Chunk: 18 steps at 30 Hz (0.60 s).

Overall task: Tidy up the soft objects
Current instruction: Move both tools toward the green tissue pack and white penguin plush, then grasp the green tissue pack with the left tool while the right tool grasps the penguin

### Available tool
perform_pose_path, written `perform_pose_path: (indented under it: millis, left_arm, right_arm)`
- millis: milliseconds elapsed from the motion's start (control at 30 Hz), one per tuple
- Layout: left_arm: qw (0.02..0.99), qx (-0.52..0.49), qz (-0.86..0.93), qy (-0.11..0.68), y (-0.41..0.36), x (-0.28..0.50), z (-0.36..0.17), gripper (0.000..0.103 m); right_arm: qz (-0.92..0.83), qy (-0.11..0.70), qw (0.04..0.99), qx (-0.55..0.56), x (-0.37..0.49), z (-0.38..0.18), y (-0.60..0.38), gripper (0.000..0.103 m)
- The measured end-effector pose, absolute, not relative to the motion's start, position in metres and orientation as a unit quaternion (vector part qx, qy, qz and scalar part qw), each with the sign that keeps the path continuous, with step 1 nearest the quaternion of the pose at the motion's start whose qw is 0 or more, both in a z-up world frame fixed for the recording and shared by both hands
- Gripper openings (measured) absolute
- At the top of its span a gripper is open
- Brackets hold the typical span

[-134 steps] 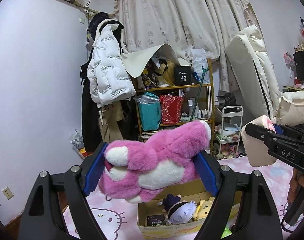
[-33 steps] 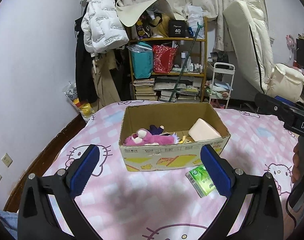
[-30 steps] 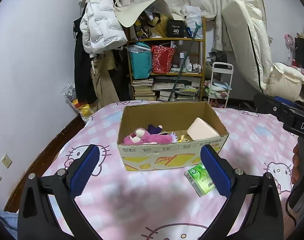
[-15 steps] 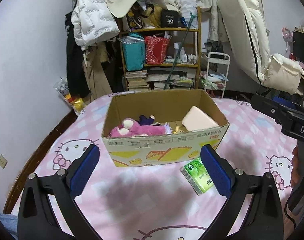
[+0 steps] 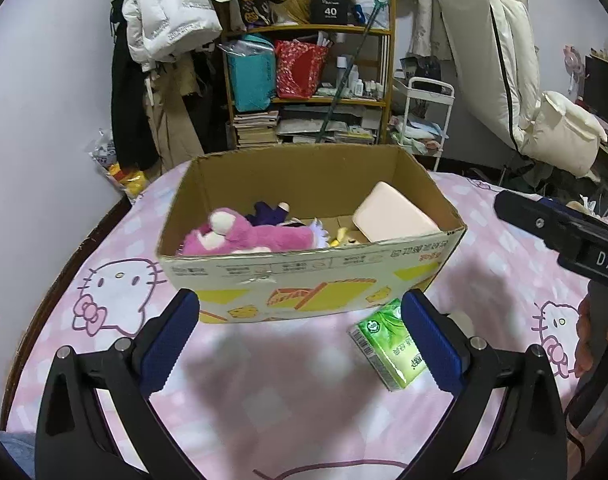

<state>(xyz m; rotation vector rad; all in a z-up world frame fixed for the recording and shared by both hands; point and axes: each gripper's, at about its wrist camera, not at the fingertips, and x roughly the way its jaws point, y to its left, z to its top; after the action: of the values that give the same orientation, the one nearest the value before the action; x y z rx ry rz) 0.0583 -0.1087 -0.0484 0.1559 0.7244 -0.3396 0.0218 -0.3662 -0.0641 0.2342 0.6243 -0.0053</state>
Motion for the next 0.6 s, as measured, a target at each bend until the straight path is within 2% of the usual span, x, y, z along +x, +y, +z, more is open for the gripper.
perform_pose_path:
  millis: [600]
  left_arm:
    - [0.895, 0.105, -0.222, 0.373, -0.148, 0.071, -0.095, 0.100]
  right_arm:
    - [-0.005, 0.378, 0.913, 0.155, 0.038, -0.106, -0.375, 0.103]
